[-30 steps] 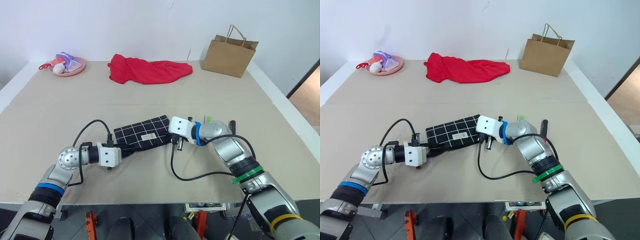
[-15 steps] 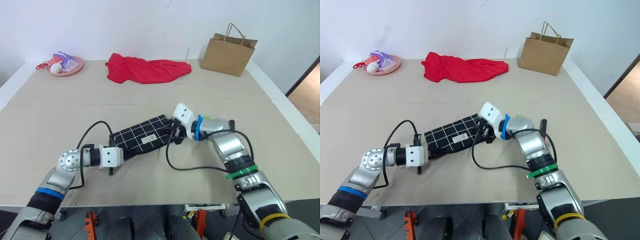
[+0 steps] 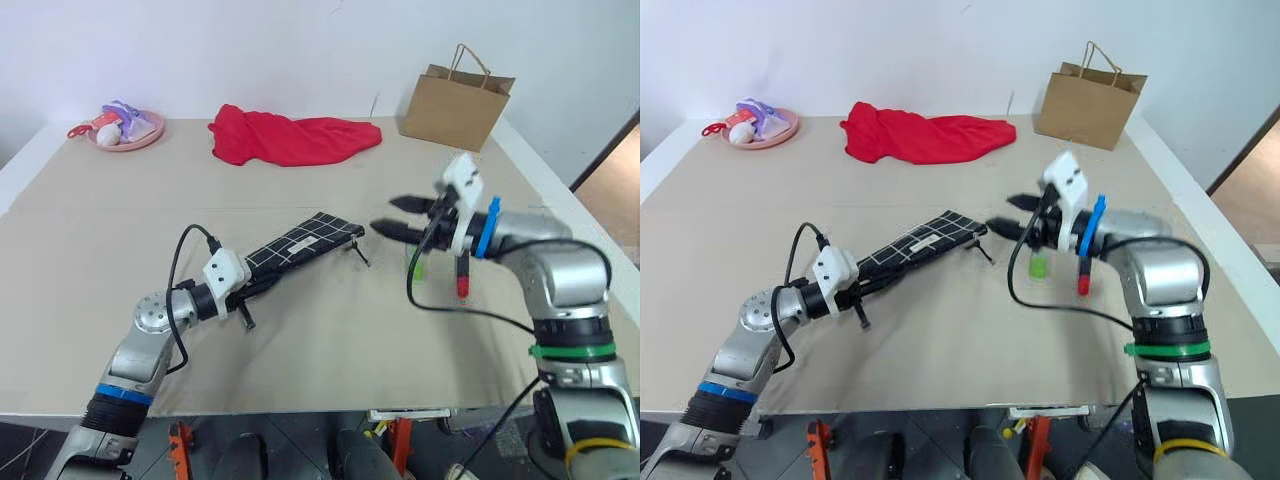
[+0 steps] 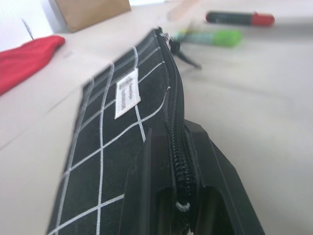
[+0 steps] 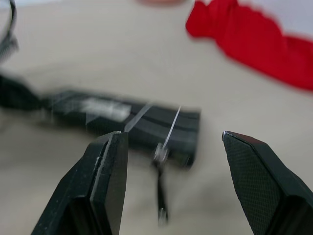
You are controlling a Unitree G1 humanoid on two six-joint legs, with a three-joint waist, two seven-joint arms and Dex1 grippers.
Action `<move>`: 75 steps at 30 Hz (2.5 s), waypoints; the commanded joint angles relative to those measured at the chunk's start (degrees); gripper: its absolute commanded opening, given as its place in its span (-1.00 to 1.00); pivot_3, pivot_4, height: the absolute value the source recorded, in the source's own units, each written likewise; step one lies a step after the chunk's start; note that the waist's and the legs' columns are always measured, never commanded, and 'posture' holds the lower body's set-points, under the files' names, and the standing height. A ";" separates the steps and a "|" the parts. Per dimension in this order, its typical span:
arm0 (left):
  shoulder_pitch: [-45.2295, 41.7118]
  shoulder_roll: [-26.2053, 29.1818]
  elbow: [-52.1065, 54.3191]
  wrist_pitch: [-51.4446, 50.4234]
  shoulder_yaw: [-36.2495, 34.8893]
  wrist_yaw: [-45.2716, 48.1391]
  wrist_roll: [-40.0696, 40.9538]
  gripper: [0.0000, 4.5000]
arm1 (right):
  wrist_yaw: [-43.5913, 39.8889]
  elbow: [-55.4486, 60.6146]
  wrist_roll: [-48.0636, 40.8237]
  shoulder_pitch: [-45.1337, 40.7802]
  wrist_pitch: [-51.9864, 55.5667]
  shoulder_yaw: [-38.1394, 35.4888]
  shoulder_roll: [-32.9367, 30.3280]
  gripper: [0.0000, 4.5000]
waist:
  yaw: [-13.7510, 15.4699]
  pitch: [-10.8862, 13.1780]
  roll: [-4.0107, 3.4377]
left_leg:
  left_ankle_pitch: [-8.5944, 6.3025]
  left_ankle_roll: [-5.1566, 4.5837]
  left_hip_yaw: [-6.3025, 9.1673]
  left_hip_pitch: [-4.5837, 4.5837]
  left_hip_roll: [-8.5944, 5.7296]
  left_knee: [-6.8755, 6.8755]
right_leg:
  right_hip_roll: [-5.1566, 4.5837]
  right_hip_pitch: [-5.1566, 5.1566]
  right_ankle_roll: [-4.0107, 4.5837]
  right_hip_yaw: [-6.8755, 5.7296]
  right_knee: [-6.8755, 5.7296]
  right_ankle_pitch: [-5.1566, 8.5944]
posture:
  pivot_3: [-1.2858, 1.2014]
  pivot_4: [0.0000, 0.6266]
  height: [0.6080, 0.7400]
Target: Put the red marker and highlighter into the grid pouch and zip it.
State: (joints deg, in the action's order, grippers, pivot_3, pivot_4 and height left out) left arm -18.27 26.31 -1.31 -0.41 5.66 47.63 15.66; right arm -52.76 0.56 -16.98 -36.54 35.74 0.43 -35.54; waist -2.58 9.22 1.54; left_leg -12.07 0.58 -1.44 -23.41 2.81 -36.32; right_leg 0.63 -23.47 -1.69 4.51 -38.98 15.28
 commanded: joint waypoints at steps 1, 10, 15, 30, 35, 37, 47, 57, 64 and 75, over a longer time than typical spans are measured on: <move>-1.11 -0.11 3.12 -1.85 -2.13 -0.58 1.90 -1.00 | 2.27 1.92 3.07 0.40 -4.05 1.10 -0.87 0.49 | -0.22 0.01 0.01 | 0.00 0.00 -0.01 0.00 0.00 0.00 | 0.01 0.00 0.00 0.02 0.00 0.00 | 0.03 -0.52 1.00; -1.10 -1.01 4.43 -3.76 -3.01 -0.59 3.24 -1.00 | 4.79 0.13 5.97 1.56 -5.11 5.11 1.73 0.49 | -0.14 0.04 0.08 | 0.00 0.01 -0.03 0.01 -0.01 0.00 | -0.01 0.01 -0.01 0.04 0.01 0.00 | 0.03 -0.52 1.00; -1.18 -1.59 5.14 -4.68 -3.37 -1.01 3.93 -1.00 | 6.70 -2.63 7.14 1.04 -5.45 6.71 4.36 0.49 | -0.11 0.05 0.09 | 0.00 0.01 -0.03 0.00 -0.02 0.00 | -0.02 0.00 -0.01 0.04 0.01 0.00 | 0.03 -0.52 1.00; -0.58 -2.33 4.74 -4.18 -2.71 -0.99 3.45 -1.00 | 7.95 -10.44 10.23 -3.44 -8.97 8.47 8.90 -0.46 | -0.11 0.06 0.11 | -0.03 0.05 -0.03 -0.02 -0.02 0.00 | -0.02 0.00 0.01 0.05 0.02 0.00 | 0.03 -0.52 1.00; -0.77 -2.75 4.01 -3.74 -2.46 -0.82 3.21 -1.00 | 6.35 -9.50 10.53 -3.14 -8.81 9.26 8.52 -0.97 | -0.11 0.06 0.11 | -0.03 0.05 -0.03 -0.01 -0.02 0.00 | -0.02 0.00 0.00 0.04 0.02 0.00 | 0.03 -0.52 1.00; -0.82 -2.91 3.73 -3.55 -2.34 -0.65 3.08 -1.00 | 5.82 -8.96 11.15 -3.04 -8.95 10.11 8.22 -0.97 | -0.11 0.06 0.11 | -0.03 0.05 -0.03 0.00 -0.02 0.00 | -0.01 0.00 0.00 0.04 0.02 0.00 | 0.03 -0.52 1.00; -2.52 -3.67 1.13 -2.24 -1.73 1.22 2.45 -1.00 | 2.91 -2.16 11.33 -3.52 -7.92 15.85 11.11 -0.97 | -0.12 0.06 0.11 | -0.03 0.05 -0.01 0.00 0.00 0.00 | 0.00 0.00 0.00 0.02 0.02 0.01 | 0.03 -0.52 1.00; -3.86 -3.99 -0.81 -1.31 -1.48 3.04 2.33 -1.00 | 0.38 2.27 9.69 -4.35 -6.49 17.08 13.80 -0.97 | -0.09 0.06 0.12 | -0.04 0.06 0.02 -0.01 -0.01 -0.01 | 0.00 0.00 -0.01 -0.01 0.02 0.01 | 0.03 -0.52 1.00; -3.87 -4.17 -1.30 -0.88 -1.44 3.49 2.23 -1.00 | 0.36 6.35 7.05 -2.58 -3.30 17.13 16.19 -0.85 | -0.08 0.06 0.12 | -0.04 0.06 0.08 -0.02 0.00 -0.01 | 0.00 0.01 0.00 -0.06 0.02 0.02 | 0.03 -0.52 1.00; -2.71 -4.53 -0.48 -1.20 -1.79 3.26 2.71 -1.00 | -1.26 16.91 0.08 1.41 6.75 8.95 7.61 0.73 | 0.02 0.08 0.15 | -0.04 0.06 0.08 -0.05 -0.03 -0.02 | -0.04 0.01 0.00 -0.06 0.02 0.02 | 0.03 -0.52 1.00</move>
State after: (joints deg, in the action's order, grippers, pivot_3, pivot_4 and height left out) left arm -20.89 21.63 -3.48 -2.33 4.22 50.52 17.99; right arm -52.76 12.12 -13.79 -35.16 41.00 13.81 -26.17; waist -2.56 9.30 1.69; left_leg -12.11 0.64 -1.34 -23.47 2.76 -36.34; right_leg 0.56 -23.45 -1.69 4.44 -38.95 15.31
